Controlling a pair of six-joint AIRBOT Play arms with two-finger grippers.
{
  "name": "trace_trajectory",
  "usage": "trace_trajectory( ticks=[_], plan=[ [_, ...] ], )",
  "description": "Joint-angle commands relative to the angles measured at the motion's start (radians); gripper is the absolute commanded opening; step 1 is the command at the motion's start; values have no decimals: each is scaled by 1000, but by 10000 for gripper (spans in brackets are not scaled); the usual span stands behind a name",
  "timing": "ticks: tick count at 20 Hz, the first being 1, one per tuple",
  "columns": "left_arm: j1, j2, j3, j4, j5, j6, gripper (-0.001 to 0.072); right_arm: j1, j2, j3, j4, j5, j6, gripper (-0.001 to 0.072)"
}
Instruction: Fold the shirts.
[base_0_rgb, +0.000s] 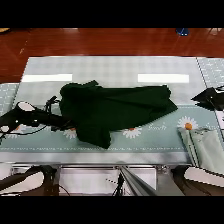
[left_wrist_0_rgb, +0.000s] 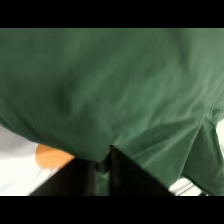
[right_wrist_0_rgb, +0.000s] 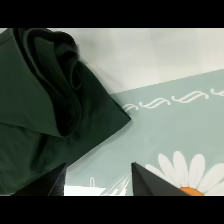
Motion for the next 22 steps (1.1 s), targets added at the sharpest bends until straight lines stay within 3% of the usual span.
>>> trace_trajectory(
  ticks=[1, 4, 12, 15, 20, 21, 22],
  plan=[
    [-10, -26, -3, -10, 60, -4, 30, 0, 0, 0, -21, -1, -2, 496],
    [25, -21, -2, -7, 23, 7, 29, -1, 0, -18, -49, -29, 3, 497],
    [60, 72, 7, -8, -24, 30, 29, 13, 0, -255, 87, -252, 0, 497],
    [60, 76, 18, -8, -32, 30, 29, 84, -3, -293, 87, -336, -2, 496],
    [60, 76, 26, -8, -32, 30, 29, 219, -97, -293, 87, -361, 32, 496],
    [60, 76, 26, -8, -32, 30, 29, 243, -109, -293, 89, -380, 32, 472],
    [60, 76, 27, -8, -32, 30, 29, 267, -113, -293, 87, -407, 33, 384]
  ],
)
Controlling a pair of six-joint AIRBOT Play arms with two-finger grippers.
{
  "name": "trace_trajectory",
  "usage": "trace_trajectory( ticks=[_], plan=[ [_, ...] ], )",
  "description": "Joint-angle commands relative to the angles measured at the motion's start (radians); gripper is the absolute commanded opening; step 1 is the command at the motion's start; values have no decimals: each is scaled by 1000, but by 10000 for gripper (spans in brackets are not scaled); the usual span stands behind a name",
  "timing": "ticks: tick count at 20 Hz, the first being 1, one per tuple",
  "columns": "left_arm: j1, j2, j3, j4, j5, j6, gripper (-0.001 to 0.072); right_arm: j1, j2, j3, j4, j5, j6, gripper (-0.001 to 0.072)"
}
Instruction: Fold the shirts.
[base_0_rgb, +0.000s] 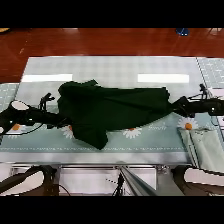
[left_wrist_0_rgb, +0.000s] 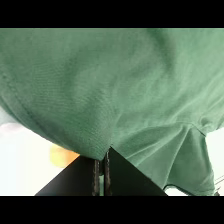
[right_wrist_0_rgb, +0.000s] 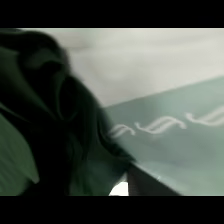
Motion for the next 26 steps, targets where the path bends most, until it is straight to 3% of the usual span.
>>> trace_trajectory(
  ticks=[1, 2, 4, 8, 13, 19, 22, 26],
  plan=[
    [1, 2, 3, -4, -6, 2, 29, 82, -33, -4, -16, -92, 10, 243],
    [1, 2, 6, -3, -7, 14, 29, 85, -33, 7, -4, -86, 10, 91],
    [1, 9, 39, -3, -27, 26, 29, 77, -10, 50, -3, -38, 9, 33],
    [1, 107, 239, -3, -82, 25, 28, 19, 172, 177, -4, 56, 6, 31],
    [1, 299, 680, -4, -100, 17, 28, -9, 476, 400, 12, 69, -9, 29],
    [1, 441, 1250, 27, -100, 18, 28, -9, 717, 741, 68, -61, 85, 30],
    [1, 498, 1412, 126, -106, -50, 28, -10, 790, 868, -41, -42, 201, 29],
    [1, 598, 1469, 296, -237, -175, 28, -10, 851, 1028, -304, 127, 327, 29]
  ],
)
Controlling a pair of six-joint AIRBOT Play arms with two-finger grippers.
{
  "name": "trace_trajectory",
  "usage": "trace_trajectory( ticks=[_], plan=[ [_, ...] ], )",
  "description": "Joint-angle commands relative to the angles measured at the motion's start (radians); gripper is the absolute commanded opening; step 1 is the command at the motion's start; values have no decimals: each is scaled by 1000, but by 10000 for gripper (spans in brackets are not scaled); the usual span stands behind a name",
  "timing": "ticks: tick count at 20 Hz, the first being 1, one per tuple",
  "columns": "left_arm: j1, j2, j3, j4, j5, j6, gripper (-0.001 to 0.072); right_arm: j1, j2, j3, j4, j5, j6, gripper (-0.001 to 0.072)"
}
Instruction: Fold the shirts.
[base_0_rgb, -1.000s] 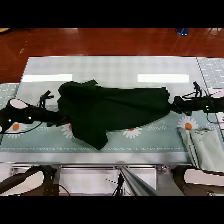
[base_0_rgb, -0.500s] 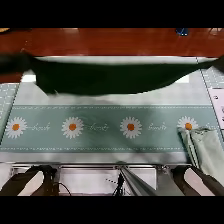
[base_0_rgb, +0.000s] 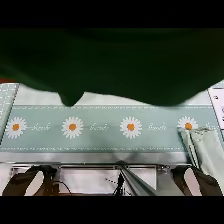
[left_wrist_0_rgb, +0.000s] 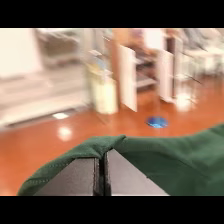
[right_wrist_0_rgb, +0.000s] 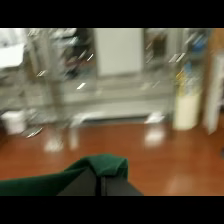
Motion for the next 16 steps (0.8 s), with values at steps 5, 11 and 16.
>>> trace_trajectory(
  ticks=[5, 11, 16],
  plan=[
    [1, 101, 71, 183, -383, -157, 27, 0, 51, 234, -344, 489, 120, 29],
    [-1, -29, -9, 257, -606, -203, 28, 100, -70, 105, -340, 748, 73, 28],
    [-2, -203, -310, 212, -480, -157, 28, 258, -277, -218, -490, 673, 53, 29]
  ],
)
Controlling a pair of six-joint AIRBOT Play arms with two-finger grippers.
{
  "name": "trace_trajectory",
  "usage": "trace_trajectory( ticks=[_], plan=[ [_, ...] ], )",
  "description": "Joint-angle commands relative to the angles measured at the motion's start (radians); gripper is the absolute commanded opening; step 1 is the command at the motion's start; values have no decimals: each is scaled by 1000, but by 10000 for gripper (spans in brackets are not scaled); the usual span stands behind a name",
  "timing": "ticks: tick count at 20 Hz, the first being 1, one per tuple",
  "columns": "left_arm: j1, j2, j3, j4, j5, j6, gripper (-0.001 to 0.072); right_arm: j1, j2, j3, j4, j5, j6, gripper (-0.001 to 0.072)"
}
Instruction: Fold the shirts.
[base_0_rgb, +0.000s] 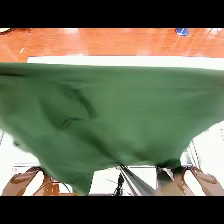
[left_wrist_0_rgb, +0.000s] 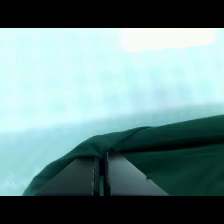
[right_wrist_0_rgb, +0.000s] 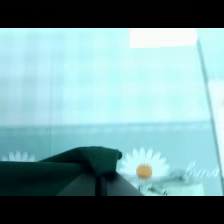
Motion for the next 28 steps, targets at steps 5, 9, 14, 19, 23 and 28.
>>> trace_trajectory(
  ticks=[5, 9, 14, 19, 23, 28],
  plan=[
    [0, -369, -356, -40, 284, 95, 28, 175, -458, -165, -75, -312, -15, 29],
    [0, -593, -354, -66, 407, 114, 28, 181, -640, -165, -35, -562, -2, 29],
    [-31, -695, -354, -171, 704, 122, 28, 181, -725, -165, -30, -914, 29, 29],
    [-133, -768, -354, -169, 943, 179, 28, 181, -765, -165, -23, -1114, 90, 29],
    [-171, -850, -354, -169, 994, 185, 28, 181, -824, -165, -11, -1095, 117, 29],
    [-172, -878, -353, -169, 969, 184, 29, 175, -848, -165, -13, -1044, 123, 29]
  ],
)
